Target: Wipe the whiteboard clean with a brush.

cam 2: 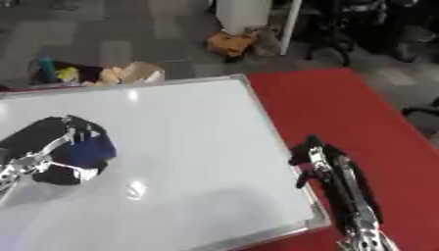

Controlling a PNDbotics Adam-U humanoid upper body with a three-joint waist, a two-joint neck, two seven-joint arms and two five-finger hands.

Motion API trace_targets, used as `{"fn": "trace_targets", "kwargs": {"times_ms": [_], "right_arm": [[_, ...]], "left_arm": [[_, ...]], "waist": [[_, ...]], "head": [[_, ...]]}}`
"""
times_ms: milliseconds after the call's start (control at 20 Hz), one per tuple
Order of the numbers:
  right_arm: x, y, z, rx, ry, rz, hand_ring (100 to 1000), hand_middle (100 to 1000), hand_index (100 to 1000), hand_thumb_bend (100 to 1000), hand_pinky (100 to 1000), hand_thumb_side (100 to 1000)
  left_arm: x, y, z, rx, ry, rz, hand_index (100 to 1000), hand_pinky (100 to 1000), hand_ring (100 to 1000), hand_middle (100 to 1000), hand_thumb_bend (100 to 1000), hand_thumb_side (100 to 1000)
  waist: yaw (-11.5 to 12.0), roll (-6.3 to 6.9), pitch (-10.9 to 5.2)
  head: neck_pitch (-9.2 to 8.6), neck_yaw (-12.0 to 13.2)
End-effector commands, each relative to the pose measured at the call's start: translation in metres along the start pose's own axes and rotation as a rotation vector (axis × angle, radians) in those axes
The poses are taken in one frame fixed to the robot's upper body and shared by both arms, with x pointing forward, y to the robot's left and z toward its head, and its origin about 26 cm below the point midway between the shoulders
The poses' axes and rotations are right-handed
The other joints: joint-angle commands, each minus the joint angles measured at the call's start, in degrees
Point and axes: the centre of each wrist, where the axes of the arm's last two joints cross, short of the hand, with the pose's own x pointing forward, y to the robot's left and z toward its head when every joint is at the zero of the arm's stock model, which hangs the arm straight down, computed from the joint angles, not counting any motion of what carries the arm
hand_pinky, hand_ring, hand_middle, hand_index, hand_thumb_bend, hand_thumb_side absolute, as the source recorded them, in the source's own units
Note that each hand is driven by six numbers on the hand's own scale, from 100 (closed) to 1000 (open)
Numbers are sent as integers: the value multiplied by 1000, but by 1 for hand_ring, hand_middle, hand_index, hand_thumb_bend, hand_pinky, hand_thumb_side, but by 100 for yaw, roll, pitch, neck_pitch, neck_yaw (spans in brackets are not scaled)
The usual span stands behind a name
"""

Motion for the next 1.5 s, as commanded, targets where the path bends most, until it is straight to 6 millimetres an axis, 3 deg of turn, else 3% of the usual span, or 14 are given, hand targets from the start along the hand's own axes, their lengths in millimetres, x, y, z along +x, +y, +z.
{"fn": "trace_targets", "kwargs": {"times_ms": [50, 800, 1500], "right_arm": [[7, -4, -2, -1, -32, 14, 586, 492, 602, 100, 316, 840], [7, -3, -2, -2, -30, 11, 586, 492, 602, 100, 316, 839], [7, -3, -2, 0, -29, 8, 586, 492, 603, 100, 316, 839]], "left_arm": [[-14, 15, 2, 51, 53, -22, 813, 187, 534, 515, 319, 335], [-40, 2, 0, 118, 241, 24, 812, 201, 546, 516, 327, 335], [-49, -34, 1, 68, 310, 19, 819, 275, 585, 532, 353, 365]], "waist": [[-11, -8, -104], [-40, -15, -84], [-30, -29, -74]], "head": [[-74, -17], [-87, -20], [-85, -27]]}}
